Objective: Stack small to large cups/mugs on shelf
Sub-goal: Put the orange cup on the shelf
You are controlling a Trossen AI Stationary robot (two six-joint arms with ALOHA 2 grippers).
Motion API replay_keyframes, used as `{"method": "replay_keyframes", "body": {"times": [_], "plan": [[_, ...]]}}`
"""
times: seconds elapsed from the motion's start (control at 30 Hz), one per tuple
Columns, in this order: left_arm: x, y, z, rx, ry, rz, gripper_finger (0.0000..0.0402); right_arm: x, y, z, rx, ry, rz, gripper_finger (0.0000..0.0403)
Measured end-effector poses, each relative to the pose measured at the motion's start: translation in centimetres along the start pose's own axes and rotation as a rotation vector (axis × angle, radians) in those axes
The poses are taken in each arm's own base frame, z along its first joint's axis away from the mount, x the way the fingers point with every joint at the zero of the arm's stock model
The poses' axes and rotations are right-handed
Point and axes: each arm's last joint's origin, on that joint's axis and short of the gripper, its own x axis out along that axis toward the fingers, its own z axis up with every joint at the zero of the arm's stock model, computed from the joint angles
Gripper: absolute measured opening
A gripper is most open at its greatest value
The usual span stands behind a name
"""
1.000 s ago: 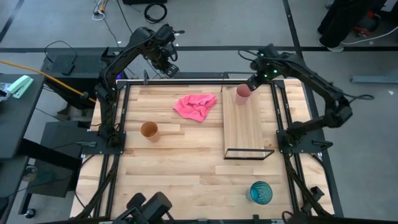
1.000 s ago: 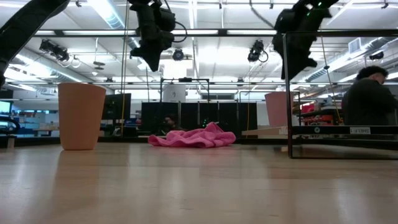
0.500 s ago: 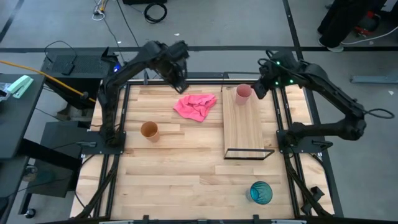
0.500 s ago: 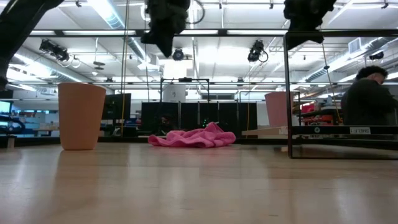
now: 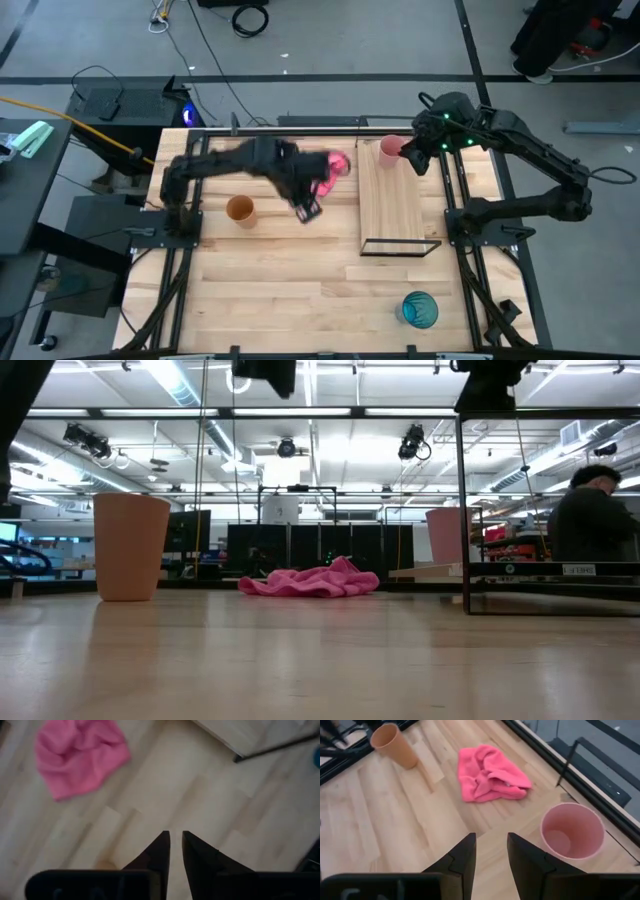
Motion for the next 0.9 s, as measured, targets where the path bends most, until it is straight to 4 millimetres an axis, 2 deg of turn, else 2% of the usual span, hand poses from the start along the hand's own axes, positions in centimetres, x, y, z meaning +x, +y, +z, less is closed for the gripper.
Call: {"method": "replay_keyframes", "body": {"times": [0.2,0.4,0.57,0.77,0.9], "plan": [[-0.6,-4.9,-3.6,-0.023,-0.046,0.026,0.0051,0.1,0.6,-0.1,-0.027,0.01,0.025,0.0118],[-1.1,-7.1,-5.6,-0.076,-0.171,0.109,0.005,0.1,0.8,-0.2,-0.037,0.012,0.032,0.0118],[-1.7,-7.6,-4.9,-0.099,-0.334,0.101,0.0041,0.1,0.8,-0.2,-0.036,0.011,0.032,0.0118],[-3.7,-9.5,-2.7,0.051,-0.574,-0.147,0.0025,0.1,0.8,-0.2,-0.035,0.011,0.032,0.0118],[-3.6,-9.1,-2.2,0.092,-0.565,-0.148,0.0017,0.1,0.8,-0.2,-0.021,0.011,0.032,0.0118]]}}
